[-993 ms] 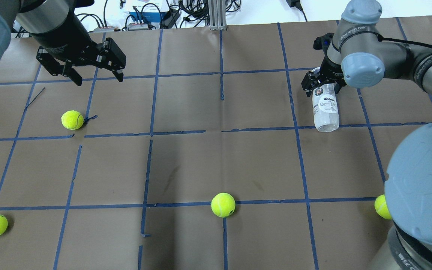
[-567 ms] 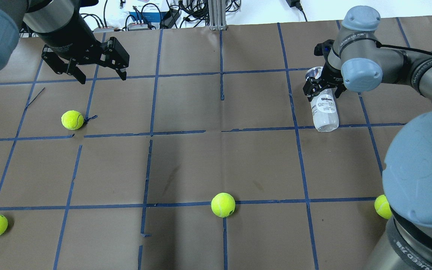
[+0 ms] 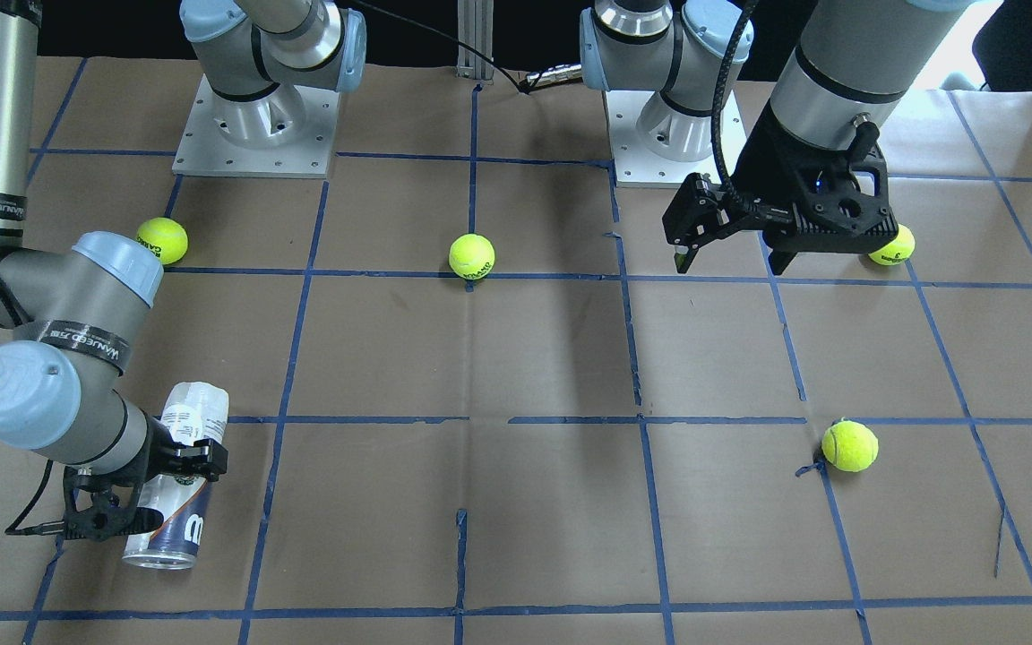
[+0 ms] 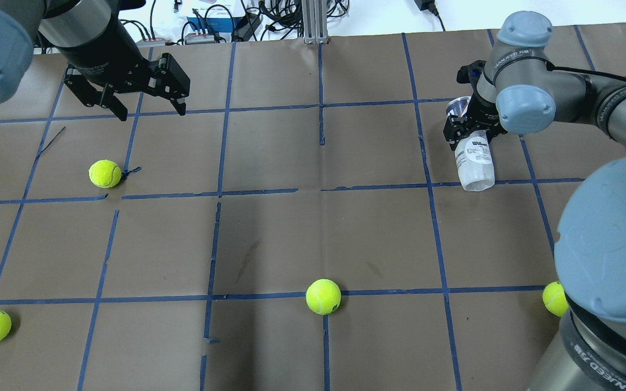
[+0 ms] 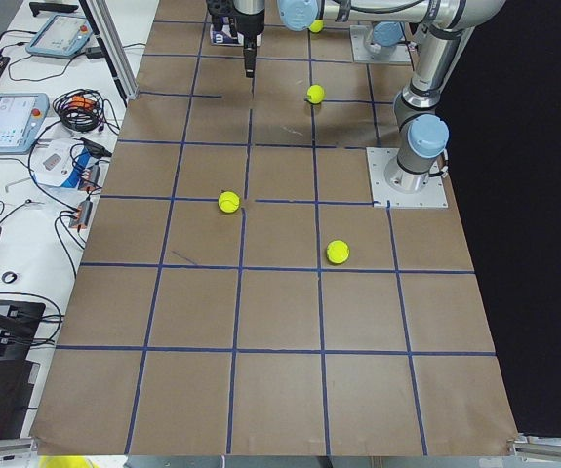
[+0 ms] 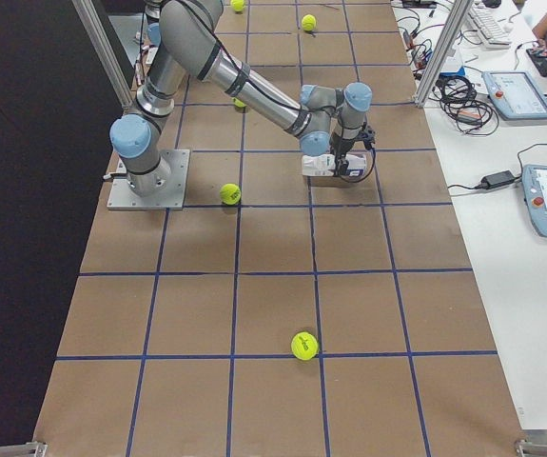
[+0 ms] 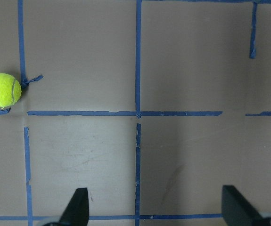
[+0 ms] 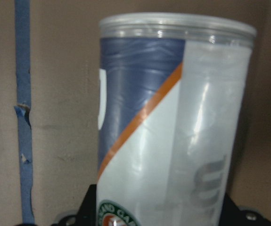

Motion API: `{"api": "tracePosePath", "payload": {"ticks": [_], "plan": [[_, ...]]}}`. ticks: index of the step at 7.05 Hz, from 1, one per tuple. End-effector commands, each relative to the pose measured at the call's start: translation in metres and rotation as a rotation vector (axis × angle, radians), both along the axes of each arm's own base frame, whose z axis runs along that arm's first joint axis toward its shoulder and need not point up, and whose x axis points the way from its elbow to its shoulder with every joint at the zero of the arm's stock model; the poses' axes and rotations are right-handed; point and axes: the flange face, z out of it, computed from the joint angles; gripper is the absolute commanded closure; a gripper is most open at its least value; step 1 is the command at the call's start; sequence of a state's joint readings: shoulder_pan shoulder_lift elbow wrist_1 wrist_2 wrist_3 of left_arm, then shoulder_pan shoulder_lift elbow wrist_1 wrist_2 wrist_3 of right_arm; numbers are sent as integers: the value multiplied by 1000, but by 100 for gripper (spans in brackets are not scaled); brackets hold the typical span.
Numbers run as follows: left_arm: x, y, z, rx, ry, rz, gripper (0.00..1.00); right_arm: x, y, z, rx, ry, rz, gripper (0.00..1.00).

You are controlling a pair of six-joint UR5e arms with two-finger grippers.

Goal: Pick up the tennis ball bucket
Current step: 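Lift the can with the right gripper and carry it toward the table center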

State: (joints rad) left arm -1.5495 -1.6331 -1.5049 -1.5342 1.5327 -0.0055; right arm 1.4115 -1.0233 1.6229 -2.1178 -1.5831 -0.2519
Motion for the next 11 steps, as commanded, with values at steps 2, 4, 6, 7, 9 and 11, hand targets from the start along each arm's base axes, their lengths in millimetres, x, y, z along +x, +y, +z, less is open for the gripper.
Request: {"api": "tracePosePath", "payload": {"ticks": [2,4,6,7,9,11], "plan": [[0,1,1,-3,0,-1,0,12,1,27,-1,-2,27,24],[1,1,2,-4,0,1,0,90,7,92,-11,19,154,21],[3,2,4,-8,0,2,0,191,18,119,-70,6,427,22],[3,3,4,-8,0,2,0,216,23,126,-100,5,553,22],[4,2,4,-8,1,4,0,250,21,111,-147,7,824,22],[5,4,8,-14,-1,1,0,301,13,81,-225,-18,1041,22]]}}
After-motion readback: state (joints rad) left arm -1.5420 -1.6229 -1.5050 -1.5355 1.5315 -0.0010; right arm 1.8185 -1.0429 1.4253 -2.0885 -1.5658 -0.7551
